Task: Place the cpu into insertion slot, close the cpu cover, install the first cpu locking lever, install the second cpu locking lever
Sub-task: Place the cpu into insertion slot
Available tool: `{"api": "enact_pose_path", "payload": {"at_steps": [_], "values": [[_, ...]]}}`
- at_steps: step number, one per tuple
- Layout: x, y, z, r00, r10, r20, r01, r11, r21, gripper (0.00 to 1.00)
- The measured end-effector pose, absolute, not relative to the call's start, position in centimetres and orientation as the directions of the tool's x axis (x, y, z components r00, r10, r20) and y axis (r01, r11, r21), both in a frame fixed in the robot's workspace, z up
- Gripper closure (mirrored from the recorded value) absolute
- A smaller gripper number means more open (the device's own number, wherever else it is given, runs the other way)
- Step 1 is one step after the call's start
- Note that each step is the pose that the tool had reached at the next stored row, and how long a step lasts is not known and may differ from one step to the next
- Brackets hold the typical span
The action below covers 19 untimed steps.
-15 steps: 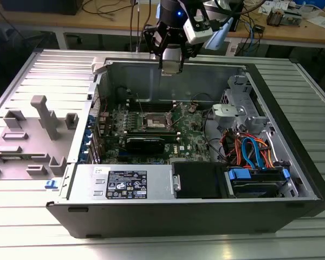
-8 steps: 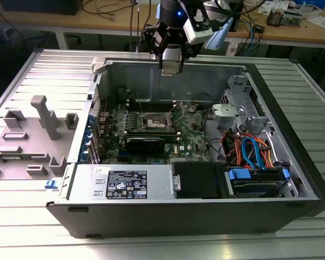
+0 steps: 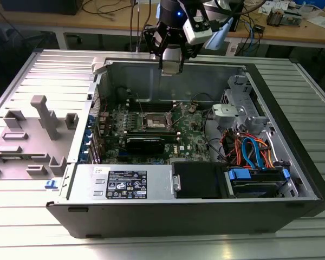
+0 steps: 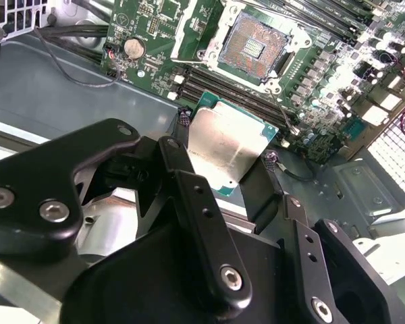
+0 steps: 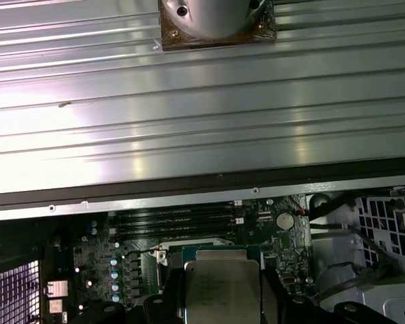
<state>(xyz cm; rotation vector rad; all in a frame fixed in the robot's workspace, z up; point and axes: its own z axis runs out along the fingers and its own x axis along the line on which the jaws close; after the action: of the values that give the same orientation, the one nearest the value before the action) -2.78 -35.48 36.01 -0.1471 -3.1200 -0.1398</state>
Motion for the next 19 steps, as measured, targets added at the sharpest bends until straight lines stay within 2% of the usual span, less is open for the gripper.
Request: {"api": "enact_pose_path", "payload": {"at_steps": [19], "values": [[-2.77, -35.69, 35.91, -0.993, 0.116, 0.019, 0.117, 0.989, 0.087, 0.45]]}}
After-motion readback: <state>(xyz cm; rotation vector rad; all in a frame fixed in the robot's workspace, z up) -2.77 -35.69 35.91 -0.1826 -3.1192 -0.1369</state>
